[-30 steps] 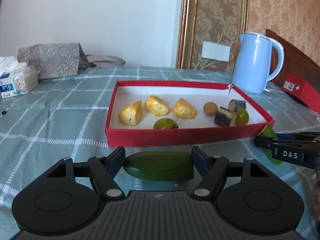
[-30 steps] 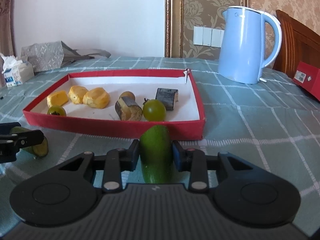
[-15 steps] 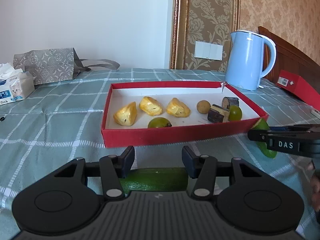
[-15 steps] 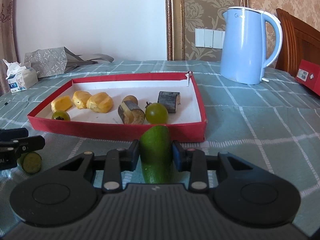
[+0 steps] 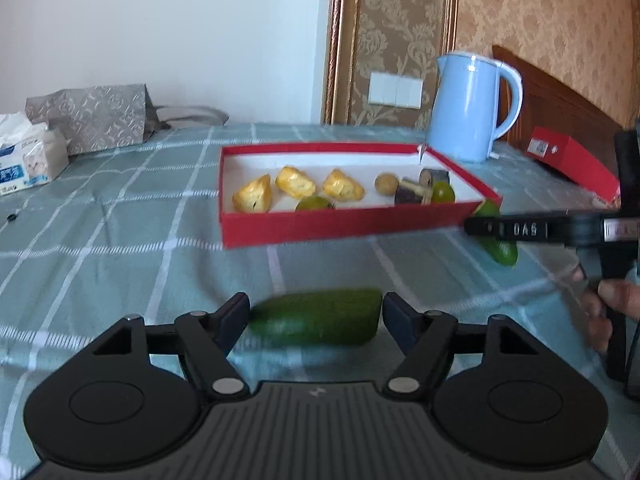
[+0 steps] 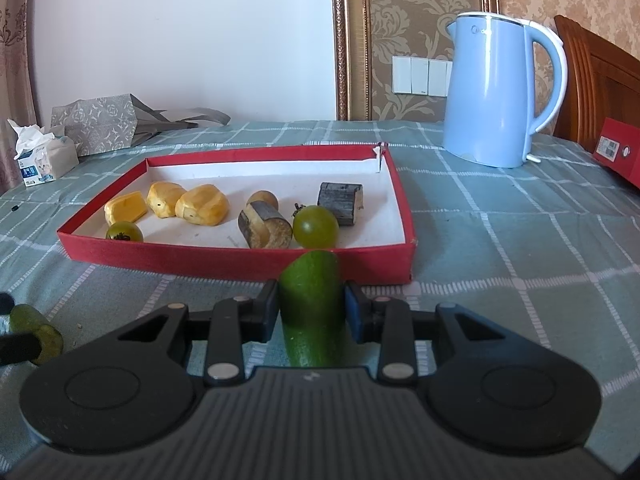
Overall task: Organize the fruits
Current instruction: 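Grasp the large dark green cucumber with the left tool while right holds the small cucumber, then carry the large cucumber into the tray and open the left tool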
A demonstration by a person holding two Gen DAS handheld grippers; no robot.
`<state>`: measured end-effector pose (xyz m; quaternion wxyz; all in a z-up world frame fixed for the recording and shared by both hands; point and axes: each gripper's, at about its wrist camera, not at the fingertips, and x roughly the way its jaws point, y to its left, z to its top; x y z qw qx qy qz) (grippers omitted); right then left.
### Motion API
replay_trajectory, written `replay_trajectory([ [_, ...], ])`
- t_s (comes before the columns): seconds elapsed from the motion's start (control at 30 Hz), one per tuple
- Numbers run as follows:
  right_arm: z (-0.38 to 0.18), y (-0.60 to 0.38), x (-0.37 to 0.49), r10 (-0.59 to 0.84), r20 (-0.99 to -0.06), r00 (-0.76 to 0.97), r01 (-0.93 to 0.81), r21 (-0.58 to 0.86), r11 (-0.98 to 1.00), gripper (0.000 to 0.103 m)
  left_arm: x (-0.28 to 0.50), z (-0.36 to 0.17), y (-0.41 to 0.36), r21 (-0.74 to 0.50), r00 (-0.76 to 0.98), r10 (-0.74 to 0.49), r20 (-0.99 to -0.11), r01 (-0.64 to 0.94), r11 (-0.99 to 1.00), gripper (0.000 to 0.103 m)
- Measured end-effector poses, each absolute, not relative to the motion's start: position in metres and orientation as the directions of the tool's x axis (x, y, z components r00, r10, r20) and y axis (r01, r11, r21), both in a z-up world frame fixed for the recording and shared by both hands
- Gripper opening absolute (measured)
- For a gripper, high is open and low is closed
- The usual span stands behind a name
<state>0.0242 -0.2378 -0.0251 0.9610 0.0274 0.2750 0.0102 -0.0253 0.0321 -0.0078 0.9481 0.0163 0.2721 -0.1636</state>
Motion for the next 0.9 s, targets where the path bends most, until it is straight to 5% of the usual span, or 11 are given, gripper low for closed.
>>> replay_trajectory([
  [0.23, -0.025, -0.238, 0.024, 0.035, -0.528, 0.849, -0.005, 0.058, 0.998, 0.033, -0.026, -0.013, 0.038, -0.105, 0.776, -0.294, -0.558, 0.286, 0.953, 0.073],
  [0.4, -0.026, -0.239, 0.025, 0.038, -0.529, 0.848, -0.005, 0.063, 0.998, 0.033, -0.009, -0.008, 0.036, -0.022, 0.794, -0.265, -0.547, 0.302, 0.953, 0.08],
  [0.67, -0.025, -0.239, 0.026, 0.038, -0.531, 0.847, -0.006, 0.061, 0.998, 0.033, 0.036, -0.004, 0.045, -0.064, 0.613, -0.529, -0.588, 0.616, 0.785, 0.087],
  [0.9, -0.027, -0.241, 0.028, 0.041, -0.539, 0.841, 0.0, 0.077, 0.997, 0.032, 0.037, -0.014, 0.034, -0.014, 0.568, -0.557, -0.606, 0.693, 0.721, 0.084],
])
